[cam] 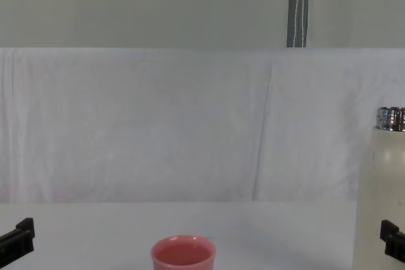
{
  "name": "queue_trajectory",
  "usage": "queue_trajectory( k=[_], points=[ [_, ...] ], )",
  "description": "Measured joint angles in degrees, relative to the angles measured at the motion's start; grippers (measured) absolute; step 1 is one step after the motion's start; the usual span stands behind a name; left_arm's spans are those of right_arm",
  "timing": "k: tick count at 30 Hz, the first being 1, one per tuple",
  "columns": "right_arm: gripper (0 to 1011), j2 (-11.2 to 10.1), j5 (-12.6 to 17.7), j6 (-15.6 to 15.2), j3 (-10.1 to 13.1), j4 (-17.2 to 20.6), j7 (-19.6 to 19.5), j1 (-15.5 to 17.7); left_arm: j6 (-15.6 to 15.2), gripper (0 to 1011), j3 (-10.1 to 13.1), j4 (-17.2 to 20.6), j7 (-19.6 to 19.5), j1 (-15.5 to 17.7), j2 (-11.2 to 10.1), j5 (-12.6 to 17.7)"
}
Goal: Grasp the thermos with one hand and pour water into the cup lid.
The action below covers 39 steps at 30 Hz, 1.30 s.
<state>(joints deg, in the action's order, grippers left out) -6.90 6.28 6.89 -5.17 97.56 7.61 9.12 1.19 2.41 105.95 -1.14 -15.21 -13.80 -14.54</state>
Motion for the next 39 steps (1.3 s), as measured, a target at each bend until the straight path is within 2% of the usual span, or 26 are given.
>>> queue_trajectory(
  k=[16,39],
  points=[
    [1002,-0.07,-0.5,1.01,-2.65,0.16,1.59,2.03,0.0,1001,0.0,0.0,0.0,0.0,0.0,0.0],
    [1002,-1.52,0.88,1.08,-5.55,-0.87,4.23,1.35,0.0,1001,0.0,0.0,0.0,0.0,0.0,0.0]
  ],
)
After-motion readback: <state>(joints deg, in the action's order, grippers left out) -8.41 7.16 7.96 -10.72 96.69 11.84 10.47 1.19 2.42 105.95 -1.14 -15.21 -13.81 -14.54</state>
